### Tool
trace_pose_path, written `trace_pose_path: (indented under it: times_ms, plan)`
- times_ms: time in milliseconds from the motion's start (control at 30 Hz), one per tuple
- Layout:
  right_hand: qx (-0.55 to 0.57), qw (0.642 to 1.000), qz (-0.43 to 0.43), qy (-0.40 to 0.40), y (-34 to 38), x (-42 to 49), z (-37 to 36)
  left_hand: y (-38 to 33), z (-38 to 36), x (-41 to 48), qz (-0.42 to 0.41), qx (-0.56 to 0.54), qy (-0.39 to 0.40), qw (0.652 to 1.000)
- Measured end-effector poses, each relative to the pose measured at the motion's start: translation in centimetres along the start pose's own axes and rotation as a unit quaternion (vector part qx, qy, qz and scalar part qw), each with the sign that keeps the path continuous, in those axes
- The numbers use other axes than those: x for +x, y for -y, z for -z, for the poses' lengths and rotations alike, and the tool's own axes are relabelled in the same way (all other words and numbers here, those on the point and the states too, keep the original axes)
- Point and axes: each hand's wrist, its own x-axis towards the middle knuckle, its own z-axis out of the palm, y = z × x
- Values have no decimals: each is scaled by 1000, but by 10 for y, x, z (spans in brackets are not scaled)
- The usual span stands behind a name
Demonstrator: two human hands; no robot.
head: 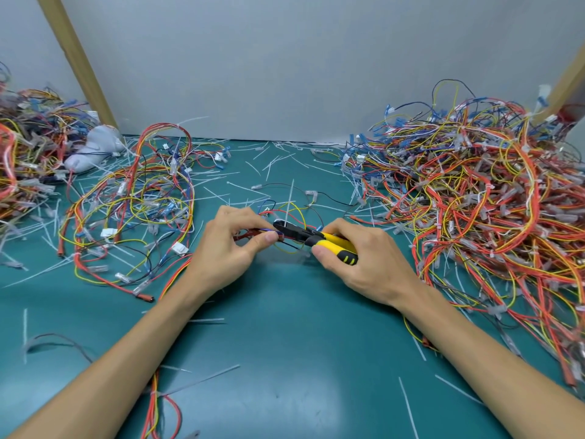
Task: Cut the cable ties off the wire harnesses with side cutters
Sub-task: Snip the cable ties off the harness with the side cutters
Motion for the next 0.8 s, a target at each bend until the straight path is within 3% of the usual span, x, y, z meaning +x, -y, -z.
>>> trace_pose_path:
  times_ms: [800]
  plan:
    - [-55,998,-4,-18,3,3,-3,-3,0,-1,27,13,3,1000]
